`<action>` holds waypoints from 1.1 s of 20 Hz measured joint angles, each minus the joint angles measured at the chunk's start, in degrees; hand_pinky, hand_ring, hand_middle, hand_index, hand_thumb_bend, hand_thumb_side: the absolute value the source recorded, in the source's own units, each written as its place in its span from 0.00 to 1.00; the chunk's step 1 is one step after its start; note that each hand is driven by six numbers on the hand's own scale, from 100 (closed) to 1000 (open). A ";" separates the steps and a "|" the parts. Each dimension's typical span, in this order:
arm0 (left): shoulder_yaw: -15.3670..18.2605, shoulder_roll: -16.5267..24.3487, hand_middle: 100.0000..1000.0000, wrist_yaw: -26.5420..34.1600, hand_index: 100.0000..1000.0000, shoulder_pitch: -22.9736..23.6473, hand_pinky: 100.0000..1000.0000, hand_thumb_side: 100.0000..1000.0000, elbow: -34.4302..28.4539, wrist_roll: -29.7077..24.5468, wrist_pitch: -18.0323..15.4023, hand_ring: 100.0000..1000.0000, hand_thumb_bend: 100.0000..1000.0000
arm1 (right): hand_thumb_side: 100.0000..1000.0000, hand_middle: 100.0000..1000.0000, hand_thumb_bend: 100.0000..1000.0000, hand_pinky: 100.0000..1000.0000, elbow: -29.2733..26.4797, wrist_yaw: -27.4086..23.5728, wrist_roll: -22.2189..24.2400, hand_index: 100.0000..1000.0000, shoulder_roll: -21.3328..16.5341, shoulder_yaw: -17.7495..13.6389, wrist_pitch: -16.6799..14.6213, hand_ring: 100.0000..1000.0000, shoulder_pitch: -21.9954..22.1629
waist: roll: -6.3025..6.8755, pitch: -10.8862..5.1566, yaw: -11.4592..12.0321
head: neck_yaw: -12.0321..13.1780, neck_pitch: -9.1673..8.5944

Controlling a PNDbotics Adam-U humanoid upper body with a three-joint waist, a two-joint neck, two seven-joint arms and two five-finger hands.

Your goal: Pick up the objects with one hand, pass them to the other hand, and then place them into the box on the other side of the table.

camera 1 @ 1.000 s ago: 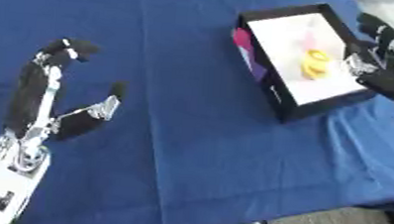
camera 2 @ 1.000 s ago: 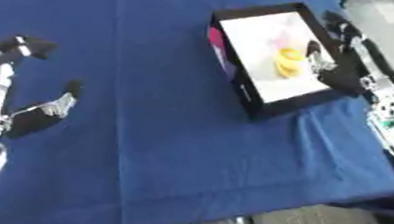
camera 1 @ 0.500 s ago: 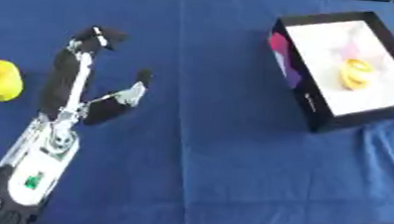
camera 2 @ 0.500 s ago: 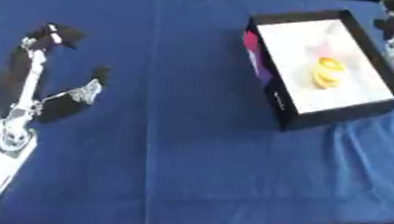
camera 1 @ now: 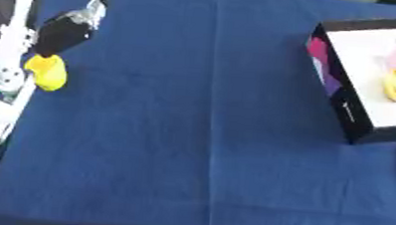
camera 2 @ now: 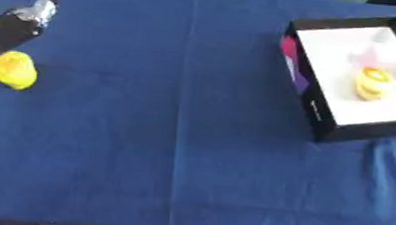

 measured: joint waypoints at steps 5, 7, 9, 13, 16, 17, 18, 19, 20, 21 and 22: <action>2.49 4.23 0.72 2.95 0.78 -1.78 0.87 0.34 2.76 -7.52 5.86 0.72 0.40 | 0.41 0.97 0.00 0.90 -0.01 0.78 0.09 1.00 0.14 0.00 -0.19 1.00 0.56 | 0.00 -0.08 0.02 | 1.15 0.00; 2.82 5.81 0.72 2.58 0.78 -2.92 0.87 0.29 4.73 -11.69 7.26 0.73 0.46 | 0.41 0.97 0.00 0.90 -0.01 1.06 0.11 1.00 0.16 0.00 -0.23 1.00 0.95 | 0.00 -0.20 -0.01 | 1.34 0.00; 2.84 7.47 0.73 1.04 0.79 -4.16 0.87 0.27 6.90 -16.52 8.02 0.75 0.52 | 0.41 0.97 0.00 0.90 -0.01 1.47 0.11 1.00 0.18 0.00 -0.23 1.00 1.02 | 0.00 -0.30 -0.04 | 1.50 0.00; 1.76 10.16 0.73 -4.50 0.78 -6.82 0.88 0.33 12.04 -28.50 7.65 0.78 0.65 | 0.41 0.97 0.00 0.90 -0.01 2.29 0.02 1.00 0.21 0.02 -0.11 1.00 1.32 | 0.00 -0.33 -0.17 | 1.98 0.00; 0.74 11.05 0.73 -8.95 0.77 -8.40 0.87 0.36 15.52 -37.57 5.85 0.80 0.70 | 0.41 0.97 0.00 0.90 -0.02 2.84 -0.02 1.00 0.23 0.07 0.01 1.00 1.42 | 0.00 -0.53 -0.39 | 2.52 0.00; 0.48 11.11 0.74 -10.28 0.78 -9.00 0.88 0.38 16.60 -40.40 5.04 0.81 0.71 | 0.41 0.97 0.00 0.90 -0.02 2.99 -0.02 1.00 0.24 0.08 0.02 1.00 1.43 | 0.00 -0.56 -0.41 | 2.76 0.00; 0.25 11.13 0.74 -11.55 0.78 -9.42 0.88 0.38 17.60 -43.07 4.16 0.81 0.71 | 0.41 0.97 0.00 0.90 -0.02 3.10 -0.02 1.00 0.24 0.11 0.05 1.00 1.43 | 0.00 -0.56 -0.41 | 2.95 0.00; 0.11 11.13 0.74 -12.60 0.78 -9.74 0.88 0.39 18.51 -45.55 3.24 0.82 0.73 | 0.41 0.97 0.00 0.90 -0.02 3.22 -0.04 1.00 0.25 0.20 0.15 1.00 1.43 | 0.00 -0.56 -0.41 | 3.12 0.00; -0.10 11.14 0.74 -13.56 0.79 -10.00 0.88 0.39 19.34 -47.95 2.27 0.82 0.74 | 0.41 0.96 0.00 0.90 -0.02 3.39 0.00 1.00 0.26 0.35 0.26 1.00 1.43 | 0.00 -0.56 -0.42 | 3.27 0.00; -0.21 11.14 0.74 -14.41 0.79 -10.19 0.88 0.38 20.02 -50.05 1.36 0.82 0.73 | 0.41 0.96 0.00 0.90 -0.02 3.53 0.08 1.00 0.28 0.42 0.36 1.00 1.43 | 0.04 -0.56 -0.42 | 3.34 0.00; -0.22 11.14 0.74 -15.17 0.79 -10.31 0.88 0.38 20.62 -51.87 0.55 0.82 0.73 | 0.41 0.96 0.00 0.90 -0.02 3.69 0.13 1.00 0.29 0.44 0.42 1.00 1.43 | 0.08 -0.56 -0.42 | 3.36 0.00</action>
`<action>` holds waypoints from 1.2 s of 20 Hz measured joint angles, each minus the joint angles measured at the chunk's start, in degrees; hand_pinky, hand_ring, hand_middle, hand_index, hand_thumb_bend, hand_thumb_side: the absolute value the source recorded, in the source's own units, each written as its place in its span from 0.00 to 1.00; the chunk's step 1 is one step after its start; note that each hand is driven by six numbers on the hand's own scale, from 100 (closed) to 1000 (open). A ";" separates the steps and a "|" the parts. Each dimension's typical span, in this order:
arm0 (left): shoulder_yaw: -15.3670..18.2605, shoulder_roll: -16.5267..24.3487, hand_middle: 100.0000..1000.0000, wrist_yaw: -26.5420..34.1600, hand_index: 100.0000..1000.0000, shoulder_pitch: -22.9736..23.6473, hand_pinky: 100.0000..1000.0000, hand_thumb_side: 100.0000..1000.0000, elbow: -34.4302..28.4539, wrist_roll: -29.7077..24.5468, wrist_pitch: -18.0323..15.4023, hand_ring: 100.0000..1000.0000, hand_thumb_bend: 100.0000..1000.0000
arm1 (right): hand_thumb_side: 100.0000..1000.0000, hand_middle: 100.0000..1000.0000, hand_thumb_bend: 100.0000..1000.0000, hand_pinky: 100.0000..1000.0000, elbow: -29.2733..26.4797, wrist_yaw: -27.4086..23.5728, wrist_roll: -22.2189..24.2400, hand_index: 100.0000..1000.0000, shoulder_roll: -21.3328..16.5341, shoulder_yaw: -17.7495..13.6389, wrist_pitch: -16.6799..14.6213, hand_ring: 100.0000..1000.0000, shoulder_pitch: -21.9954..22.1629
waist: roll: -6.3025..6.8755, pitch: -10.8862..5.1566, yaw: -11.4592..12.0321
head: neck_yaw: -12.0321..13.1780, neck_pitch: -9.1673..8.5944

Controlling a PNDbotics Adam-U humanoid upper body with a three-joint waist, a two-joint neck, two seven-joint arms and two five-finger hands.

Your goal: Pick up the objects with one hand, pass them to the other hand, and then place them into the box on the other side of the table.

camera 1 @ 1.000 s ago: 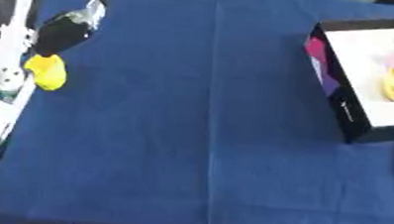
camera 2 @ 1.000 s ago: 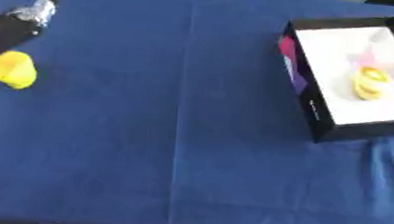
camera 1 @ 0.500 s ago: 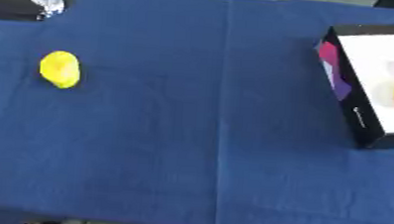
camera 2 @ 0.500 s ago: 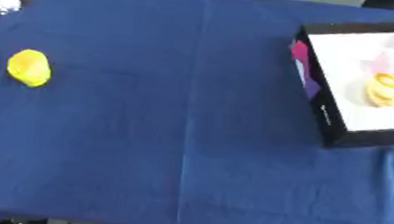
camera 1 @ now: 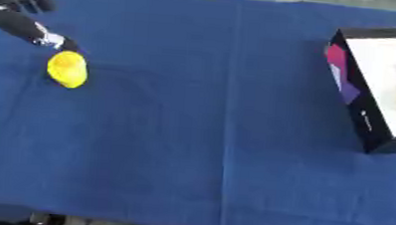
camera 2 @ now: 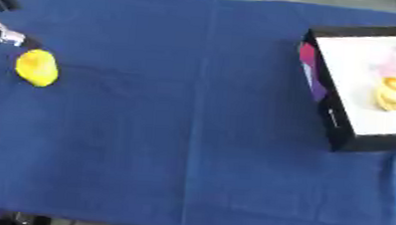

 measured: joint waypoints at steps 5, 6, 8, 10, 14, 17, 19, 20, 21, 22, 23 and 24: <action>-0.34 0.00 0.74 -3.02 0.78 -0.40 0.87 0.18 2.25 -5.11 -2.63 0.82 0.72 | 0.41 0.96 0.00 0.90 0.00 0.34 0.16 1.00 0.26 0.32 0.36 1.00 0.00 | 0.13 0.00 -0.04 | 0.36 0.00; -0.44 0.00 0.74 -3.56 0.78 -0.40 0.87 0.16 2.69 -5.46 -2.95 0.82 0.72 | 0.41 0.96 0.00 0.90 0.00 0.41 0.19 1.00 0.30 0.32 0.43 1.00 0.00 | 0.13 0.00 -0.04 | 0.52 0.00; -0.65 -0.01 0.75 -4.39 0.79 -0.40 0.87 0.16 3.48 -5.89 -3.40 0.82 0.73 | 0.41 0.96 0.00 0.90 0.00 0.62 0.22 1.00 0.31 0.33 0.58 1.00 0.00 | 0.13 0.00 -0.06 | 0.88 0.00; -0.65 -0.01 0.75 -4.97 0.79 -0.40 0.87 0.17 3.97 -6.09 -3.61 0.82 0.72 | 0.41 0.96 0.00 0.90 0.00 0.75 0.26 1.00 0.32 0.33 0.67 1.00 0.00 | 0.13 0.00 -0.06 | 1.05 0.00; -0.64 -0.06 0.74 -5.68 0.79 -0.40 0.86 0.22 4.23 -6.02 -3.54 0.82 0.71 | 0.41 0.96 0.00 0.90 0.00 1.04 0.32 1.00 0.48 0.34 0.74 1.00 0.02 | 0.13 0.00 -0.06 | 1.24 -0.01; -0.61 -0.09 0.74 -5.98 0.80 -0.40 0.86 0.25 4.28 -5.44 -3.02 0.81 0.69 | 0.41 0.96 0.00 0.90 0.00 1.41 0.40 1.00 0.86 0.36 0.82 1.00 0.05 | 0.13 0.00 -0.06 | 1.34 -0.04; -0.53 -0.31 0.74 -6.10 0.80 -0.40 0.86 0.29 4.44 -4.60 -2.43 0.81 0.70 | 0.41 0.96 0.00 0.90 0.00 1.78 0.44 1.00 0.89 0.42 0.86 1.00 0.06 | 0.13 0.00 -0.06 | 1.45 -0.06; -0.47 -0.36 0.74 -6.12 0.80 -0.40 0.86 0.30 4.55 -4.12 -2.12 0.81 0.69 | 0.41 0.96 0.00 0.90 0.00 1.89 0.48 1.00 0.91 0.52 0.91 1.00 0.07 | 0.13 0.00 -0.11 | 1.46 -0.07; -0.38 -0.37 0.74 -6.12 0.80 -0.41 0.86 0.30 4.61 -3.65 -1.78 0.81 0.69 | 0.41 0.96 0.00 0.90 0.00 2.09 0.49 1.00 0.99 0.63 0.96 1.00 0.07 | 0.13 0.00 -0.16 | 1.46 -0.08; -0.25 -0.45 0.74 -6.12 0.79 -0.42 0.86 0.31 4.81 -3.14 -1.49 0.80 0.66 | 0.41 0.96 0.00 0.91 0.00 2.30 0.48 1.00 1.14 0.67 1.02 1.00 0.07 | 0.13 0.00 -0.21 | 1.46 -0.08; -0.18 -0.69 0.74 -6.07 0.79 -0.42 0.86 0.32 5.00 -2.61 -1.19 0.80 0.67 | 0.41 0.96 0.00 0.91 0.00 2.44 0.51 1.00 1.34 0.69 1.10 1.00 0.07 | 0.13 0.00 -0.29 | 1.46 -0.09; -0.10 -0.94 0.74 -5.86 0.80 -0.43 0.86 0.32 5.22 -2.18 -0.98 0.81 0.68 | 0.41 0.96 0.00 0.91 0.00 2.62 0.53 1.00 1.40 0.71 1.19 1.00 0.07 | 0.13 0.00 -0.40 | 1.46 -0.10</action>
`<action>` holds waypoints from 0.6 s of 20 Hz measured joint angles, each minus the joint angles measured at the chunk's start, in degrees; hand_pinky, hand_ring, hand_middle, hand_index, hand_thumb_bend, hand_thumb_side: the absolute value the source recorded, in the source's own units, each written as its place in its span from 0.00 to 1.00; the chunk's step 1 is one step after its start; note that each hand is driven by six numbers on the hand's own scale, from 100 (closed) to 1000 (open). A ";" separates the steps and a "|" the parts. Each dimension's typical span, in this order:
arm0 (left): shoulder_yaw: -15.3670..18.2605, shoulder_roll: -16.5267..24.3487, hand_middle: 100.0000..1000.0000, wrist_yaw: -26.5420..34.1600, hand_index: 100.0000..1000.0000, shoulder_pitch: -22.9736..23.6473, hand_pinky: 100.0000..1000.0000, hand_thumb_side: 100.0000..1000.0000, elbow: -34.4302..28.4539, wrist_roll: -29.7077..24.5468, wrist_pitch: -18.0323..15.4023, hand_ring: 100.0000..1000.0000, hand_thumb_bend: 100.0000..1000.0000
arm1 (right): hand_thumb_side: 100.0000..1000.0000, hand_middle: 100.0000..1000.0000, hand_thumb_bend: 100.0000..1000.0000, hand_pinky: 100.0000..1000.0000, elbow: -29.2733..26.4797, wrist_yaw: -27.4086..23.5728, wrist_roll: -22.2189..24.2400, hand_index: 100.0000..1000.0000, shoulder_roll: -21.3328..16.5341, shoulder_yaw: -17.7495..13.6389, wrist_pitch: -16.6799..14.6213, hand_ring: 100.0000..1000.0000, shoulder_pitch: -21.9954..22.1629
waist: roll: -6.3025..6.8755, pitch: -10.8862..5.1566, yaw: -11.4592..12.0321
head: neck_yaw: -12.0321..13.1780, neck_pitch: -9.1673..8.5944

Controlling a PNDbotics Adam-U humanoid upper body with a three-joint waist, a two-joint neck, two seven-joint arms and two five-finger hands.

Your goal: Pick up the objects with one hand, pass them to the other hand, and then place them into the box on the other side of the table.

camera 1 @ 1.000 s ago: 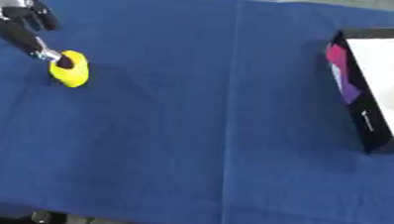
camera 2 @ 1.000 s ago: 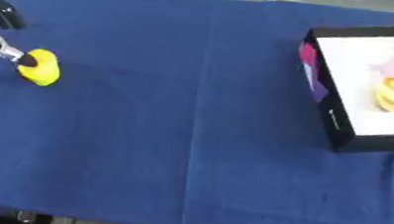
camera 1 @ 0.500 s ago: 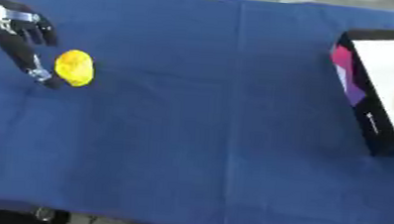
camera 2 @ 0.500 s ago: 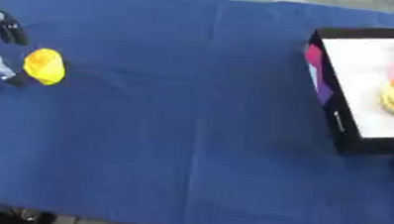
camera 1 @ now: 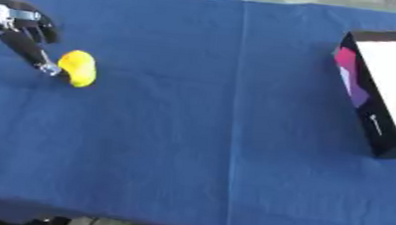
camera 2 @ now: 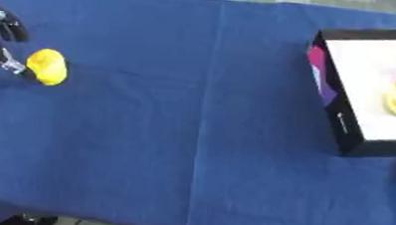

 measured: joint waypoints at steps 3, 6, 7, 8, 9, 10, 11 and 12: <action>0.04 -0.47 0.74 0.62 0.80 -0.05 0.86 0.34 0.50 0.52 0.20 0.81 0.69 | 0.40 0.96 0.00 0.91 0.00 0.42 0.04 1.00 0.13 0.13 0.19 1.00 -0.03 | 0.00 0.00 -0.24 | 0.00 -0.01; 0.05 -0.93 0.74 0.97 0.80 -0.38 0.86 0.34 0.99 0.62 0.10 0.81 0.69 | 0.41 0.96 0.00 0.91 0.00 0.70 0.09 1.00 0.42 0.33 0.37 1.00 -0.09 | 0.00 0.00 -0.35 | 0.00 -0.02; 0.05 -0.94 0.74 0.96 0.79 -0.41 0.86 0.34 1.26 0.63 0.10 0.81 0.69 | 0.41 0.96 0.00 0.91 0.00 0.73 0.16 1.00 0.42 0.34 0.45 1.00 -0.10 | 0.00 0.00 -0.41 | 0.01 -0.03; 0.05 -0.98 0.74 0.84 0.79 -0.42 0.85 0.33 1.59 0.63 0.09 0.81 0.70 | 0.41 0.96 0.00 0.91 0.00 0.78 0.22 1.00 0.43 0.37 0.52 1.00 -0.13 | 0.00 0.00 -0.46 | 0.03 -0.03; 0.04 -1.10 0.74 0.55 0.78 -0.42 0.85 0.32 1.92 0.63 0.09 0.81 0.70 | 0.41 0.96 0.00 0.91 0.00 0.91 0.25 1.00 0.43 0.43 0.56 1.00 -0.15 | 0.00 0.00 -0.50 | 0.08 -0.03; 0.04 -1.30 0.74 0.20 0.77 -0.42 0.85 0.31 2.25 0.66 0.06 0.81 0.71 | 0.41 0.96 0.00 0.91 0.00 1.01 0.30 1.00 0.44 0.50 0.61 1.00 -0.18 | 0.00 0.00 -0.54 | 0.17 -0.03; 0.03 -1.48 0.74 -0.25 0.77 -0.42 0.85 0.31 2.61 0.71 0.01 0.81 0.71 | 0.37 0.96 0.00 0.91 0.00 1.16 0.35 1.00 0.45 0.57 0.67 1.00 -0.26 | 0.00 0.01 -0.58 | 0.30 -0.03; 0.03 -1.64 0.73 -0.68 0.76 -0.42 0.85 0.30 3.02 0.78 0.01 0.80 0.70 | 0.41 0.96 0.00 0.91 0.00 1.24 0.41 1.00 0.49 0.65 0.76 1.00 -0.32 | 0.00 0.01 -0.59 | 0.46 -0.04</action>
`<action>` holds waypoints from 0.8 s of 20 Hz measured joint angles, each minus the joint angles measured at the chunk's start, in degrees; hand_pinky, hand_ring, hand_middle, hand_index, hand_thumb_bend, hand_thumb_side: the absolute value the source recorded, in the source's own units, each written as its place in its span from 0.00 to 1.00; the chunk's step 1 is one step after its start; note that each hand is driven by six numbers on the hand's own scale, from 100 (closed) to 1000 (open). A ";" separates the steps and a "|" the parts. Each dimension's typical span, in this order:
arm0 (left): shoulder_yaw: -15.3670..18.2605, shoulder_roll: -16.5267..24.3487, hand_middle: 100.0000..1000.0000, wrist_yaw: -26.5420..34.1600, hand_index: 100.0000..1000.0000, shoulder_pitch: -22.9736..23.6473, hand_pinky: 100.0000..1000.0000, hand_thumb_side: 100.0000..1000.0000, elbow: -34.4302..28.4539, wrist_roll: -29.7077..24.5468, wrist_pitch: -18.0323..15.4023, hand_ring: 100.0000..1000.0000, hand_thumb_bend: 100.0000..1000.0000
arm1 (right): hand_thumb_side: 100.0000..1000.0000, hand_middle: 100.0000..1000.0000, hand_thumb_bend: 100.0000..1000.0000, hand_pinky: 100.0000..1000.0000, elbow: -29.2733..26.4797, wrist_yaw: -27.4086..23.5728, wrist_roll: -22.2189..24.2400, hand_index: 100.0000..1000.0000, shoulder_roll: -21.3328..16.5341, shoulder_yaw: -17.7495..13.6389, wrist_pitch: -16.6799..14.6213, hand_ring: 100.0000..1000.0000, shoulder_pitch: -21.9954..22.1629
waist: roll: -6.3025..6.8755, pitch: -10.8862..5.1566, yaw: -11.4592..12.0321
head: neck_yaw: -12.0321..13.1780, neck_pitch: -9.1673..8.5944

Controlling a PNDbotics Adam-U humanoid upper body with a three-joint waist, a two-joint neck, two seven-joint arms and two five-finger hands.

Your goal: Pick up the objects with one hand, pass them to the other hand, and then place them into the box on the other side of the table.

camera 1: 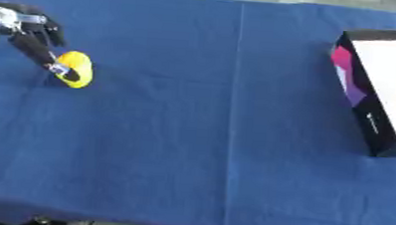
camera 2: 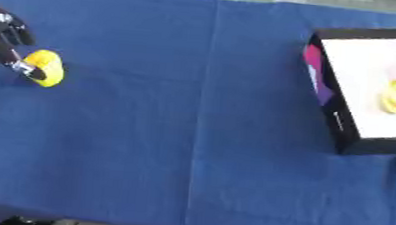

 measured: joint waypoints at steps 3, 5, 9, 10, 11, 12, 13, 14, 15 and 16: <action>0.00 -0.72 0.73 -1.07 0.75 0.02 0.84 0.31 1.24 0.71 -0.11 0.80 0.70 | 0.41 0.96 0.00 0.91 0.00 0.43 0.13 1.00 0.36 0.05 0.25 1.00 -0.25 | 0.00 0.02 -0.04 | 0.30 -0.08; -0.03 -1.12 0.73 -1.45 0.73 0.04 0.84 0.29 1.87 1.26 -0.30 0.80 0.71 | 0.41 0.96 0.00 0.91 0.00 0.57 0.24 1.00 0.56 0.07 0.36 1.00 -0.26 | 0.00 0.06 -0.16 | 0.53 -0.19; -0.22 -1.55 0.72 -2.45 0.70 0.05 0.84 0.22 2.65 1.85 -0.80 0.80 0.69 | 0.41 0.96 0.00 0.91 0.00 0.91 0.36 1.00 0.75 0.18 0.55 1.00 -0.31 | 0.00 0.06 -0.23 | 0.81 -0.22; -0.23 -1.70 0.72 -2.72 0.69 0.05 0.83 0.18 2.72 1.92 -0.88 0.80 0.68 | 0.41 0.97 0.00 0.91 0.00 0.91 0.40 1.00 0.81 0.22 0.68 1.00 -0.32 | 0.00 0.06 -0.24 | 0.87 -0.22; -0.24 -1.79 0.72 -2.97 0.69 0.05 0.84 0.17 2.86 1.94 -0.96 0.80 0.67 | 0.41 0.97 0.00 0.92 0.00 0.92 0.44 1.00 0.86 0.29 0.81 1.00 -0.34 | 0.00 0.06 -0.28 | 0.95 -0.22; -0.26 -1.79 0.72 -3.22 0.69 0.05 0.84 0.15 3.02 1.89 -1.02 0.80 0.67 | 0.41 0.97 0.00 0.92 0.00 0.92 0.50 1.00 0.91 0.35 0.92 1.00 -0.34 | 0.00 0.06 -0.32 | 1.04 -0.22; -0.28 -1.79 0.72 -3.43 0.69 0.05 0.84 0.14 3.07 1.72 -1.18 0.80 0.67 | 0.41 0.97 0.00 0.92 0.00 0.93 0.57 1.00 0.92 0.35 1.01 1.00 -0.34 | 0.00 0.06 -0.33 | 1.08 -0.22; -0.29 -1.79 0.72 -3.60 0.68 0.05 0.83 0.11 3.15 1.50 -1.30 0.80 0.66 | 0.41 0.97 0.00 0.92 0.00 0.94 0.61 1.00 0.92 0.35 1.06 1.00 -0.34 | 0.00 0.06 -0.33 | 1.09 -0.22; -0.32 -1.80 0.72 -3.82 0.68 0.05 0.83 0.08 3.21 1.28 -1.40 0.80 0.64 | 0.41 0.97 0.00 0.92 0.00 0.96 0.66 1.00 0.93 0.35 1.11 1.00 -0.34 | 0.00 0.06 -0.34 | 1.14 -0.22; -0.35 -1.80 0.71 -4.03 0.67 0.05 0.83 0.08 3.27 1.11 -1.43 0.79 0.60 | 0.41 0.97 0.00 0.92 0.00 0.97 0.69 1.00 0.93 0.35 1.14 1.00 -0.34 | 0.00 0.06 -0.34 | 1.21 -0.22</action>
